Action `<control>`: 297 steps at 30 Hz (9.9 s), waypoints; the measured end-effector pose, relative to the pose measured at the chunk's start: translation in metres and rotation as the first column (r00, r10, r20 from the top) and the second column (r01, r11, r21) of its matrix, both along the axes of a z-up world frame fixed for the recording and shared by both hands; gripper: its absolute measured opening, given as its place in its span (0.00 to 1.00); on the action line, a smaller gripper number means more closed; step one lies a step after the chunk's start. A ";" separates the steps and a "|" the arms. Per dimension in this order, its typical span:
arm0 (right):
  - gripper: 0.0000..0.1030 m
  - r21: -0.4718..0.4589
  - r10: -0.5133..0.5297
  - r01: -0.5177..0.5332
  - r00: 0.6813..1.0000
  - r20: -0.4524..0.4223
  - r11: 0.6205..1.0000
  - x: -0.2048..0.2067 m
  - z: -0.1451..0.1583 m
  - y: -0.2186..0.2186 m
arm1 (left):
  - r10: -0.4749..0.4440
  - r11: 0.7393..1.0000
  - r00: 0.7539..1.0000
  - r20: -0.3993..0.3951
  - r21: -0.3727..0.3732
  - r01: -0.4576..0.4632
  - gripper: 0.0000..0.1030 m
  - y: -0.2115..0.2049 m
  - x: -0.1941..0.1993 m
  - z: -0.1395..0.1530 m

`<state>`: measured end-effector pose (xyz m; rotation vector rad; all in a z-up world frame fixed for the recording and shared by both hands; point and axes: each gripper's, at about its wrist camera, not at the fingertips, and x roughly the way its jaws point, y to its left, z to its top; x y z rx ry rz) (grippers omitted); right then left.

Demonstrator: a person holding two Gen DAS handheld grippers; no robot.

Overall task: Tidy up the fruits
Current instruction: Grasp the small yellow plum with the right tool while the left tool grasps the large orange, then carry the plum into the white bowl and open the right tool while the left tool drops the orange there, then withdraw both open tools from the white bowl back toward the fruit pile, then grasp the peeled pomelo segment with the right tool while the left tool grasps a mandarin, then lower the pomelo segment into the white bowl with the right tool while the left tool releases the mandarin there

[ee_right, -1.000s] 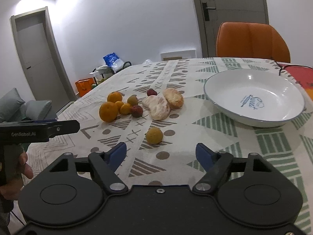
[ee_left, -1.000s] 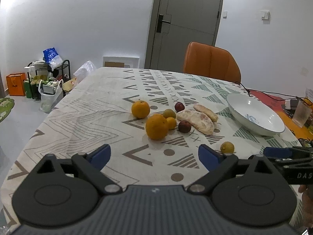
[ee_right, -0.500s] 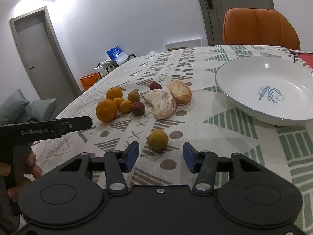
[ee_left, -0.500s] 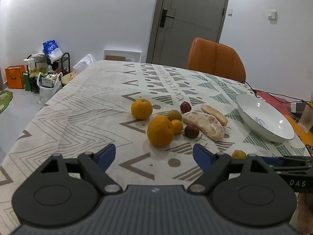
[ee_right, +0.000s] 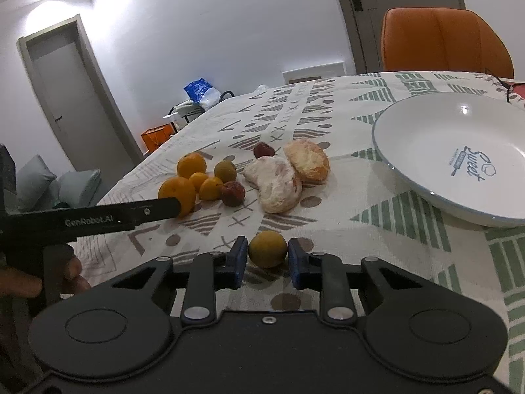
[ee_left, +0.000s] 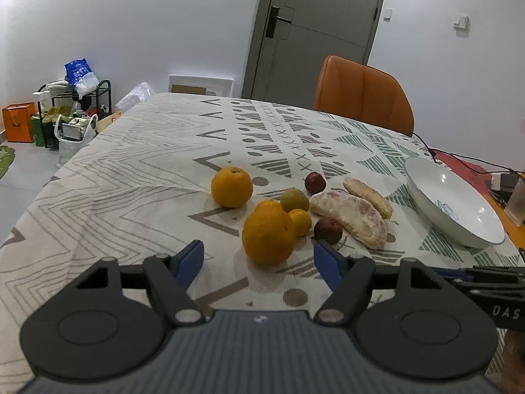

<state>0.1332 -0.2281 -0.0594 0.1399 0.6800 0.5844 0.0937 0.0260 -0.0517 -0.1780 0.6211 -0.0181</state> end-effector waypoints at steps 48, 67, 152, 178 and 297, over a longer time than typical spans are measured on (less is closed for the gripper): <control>0.24 0.109 -0.243 0.231 0.964 0.111 0.967 0.009 0.027 -0.117 | -0.195 0.978 0.978 0.067 0.085 0.190 0.37 -0.115 0.033 0.035; 0.29 0.127 -0.315 0.302 0.944 0.100 0.945 0.008 0.019 -0.160 | -0.290 0.952 0.955 0.068 0.119 0.281 0.37 -0.177 0.055 0.039; 0.78 0.021 -0.079 0.077 0.988 0.131 0.997 0.004 0.022 -0.023 | 0.059 0.998 0.996 0.065 0.008 -0.059 0.83 -0.023 0.011 0.014; 0.43 -0.093 0.002 0.002 0.999 0.047 0.996 0.036 0.008 0.032 | 0.030 0.993 0.999 0.038 -0.117 -0.025 0.33 0.009 0.036 -0.007; 0.39 -0.001 -0.332 0.337 0.927 0.173 0.942 0.016 0.023 -0.130 | -0.250 0.968 0.963 0.105 0.001 0.251 0.21 -0.140 0.054 0.037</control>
